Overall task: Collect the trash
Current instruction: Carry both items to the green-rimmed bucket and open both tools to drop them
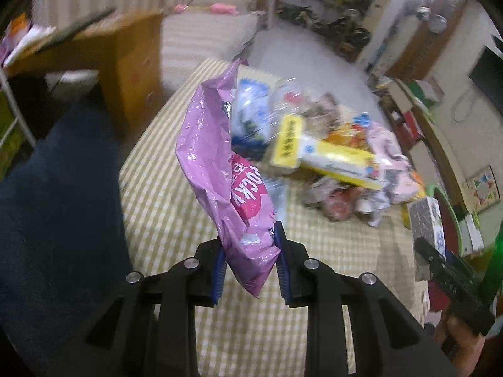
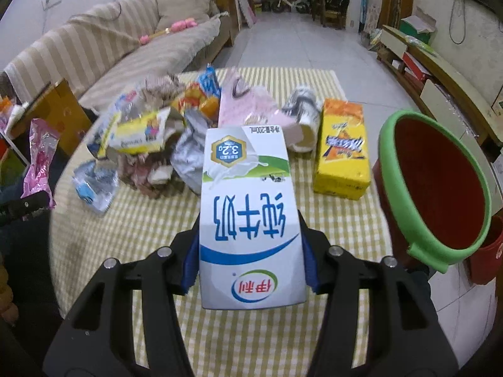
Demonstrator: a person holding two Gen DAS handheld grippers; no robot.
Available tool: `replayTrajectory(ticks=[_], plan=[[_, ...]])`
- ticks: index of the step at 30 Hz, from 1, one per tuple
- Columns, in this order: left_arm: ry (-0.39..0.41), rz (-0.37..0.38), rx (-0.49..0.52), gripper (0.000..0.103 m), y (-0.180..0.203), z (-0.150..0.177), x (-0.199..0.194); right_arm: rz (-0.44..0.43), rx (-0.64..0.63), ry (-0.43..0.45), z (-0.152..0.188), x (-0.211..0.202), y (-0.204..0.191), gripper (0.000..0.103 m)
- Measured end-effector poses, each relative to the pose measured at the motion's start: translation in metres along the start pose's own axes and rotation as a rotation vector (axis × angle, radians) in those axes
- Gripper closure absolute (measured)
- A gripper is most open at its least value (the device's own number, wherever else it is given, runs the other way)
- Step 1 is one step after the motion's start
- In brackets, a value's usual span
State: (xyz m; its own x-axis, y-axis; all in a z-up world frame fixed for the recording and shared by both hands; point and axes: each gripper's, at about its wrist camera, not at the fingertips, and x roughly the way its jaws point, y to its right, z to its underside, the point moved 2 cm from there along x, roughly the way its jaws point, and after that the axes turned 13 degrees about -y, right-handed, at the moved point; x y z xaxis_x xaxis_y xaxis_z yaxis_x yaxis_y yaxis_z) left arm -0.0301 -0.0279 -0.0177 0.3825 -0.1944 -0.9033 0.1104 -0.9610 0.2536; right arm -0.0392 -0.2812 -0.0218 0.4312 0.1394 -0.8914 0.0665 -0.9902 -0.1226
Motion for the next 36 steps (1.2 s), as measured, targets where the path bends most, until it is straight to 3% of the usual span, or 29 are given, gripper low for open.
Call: replayTrajectory(ticks=[10,16,23,26,32,36], plan=[[0.06,0.144,0.193,0.078,0.075,-0.023,-0.018,0.052,0.07,0.098,-0.016,-0.042,0.052,0.052],[0.052,0.237,0.373,0.078,0.153,-0.039,-0.013,0.102,0.179,0.14,-0.021,-0.062,0.112,0.052],[-0.015,0.395,0.583,0.078,0.25,-0.041,-0.004,0.177,0.295,0.165,-0.021,-0.075,0.187,0.052],[-0.079,0.468,0.649,0.078,0.293,-0.04,0.004,0.197,0.327,0.16,-0.019,-0.074,0.214,0.052],[-0.169,0.505,0.75,0.078,0.358,-0.032,0.032,0.195,0.372,0.122,-0.015,-0.06,0.254,0.052],[-0.231,0.496,0.787,0.077,0.375,-0.027,0.069,0.19,0.377,0.094,-0.018,-0.048,0.267,0.052]])
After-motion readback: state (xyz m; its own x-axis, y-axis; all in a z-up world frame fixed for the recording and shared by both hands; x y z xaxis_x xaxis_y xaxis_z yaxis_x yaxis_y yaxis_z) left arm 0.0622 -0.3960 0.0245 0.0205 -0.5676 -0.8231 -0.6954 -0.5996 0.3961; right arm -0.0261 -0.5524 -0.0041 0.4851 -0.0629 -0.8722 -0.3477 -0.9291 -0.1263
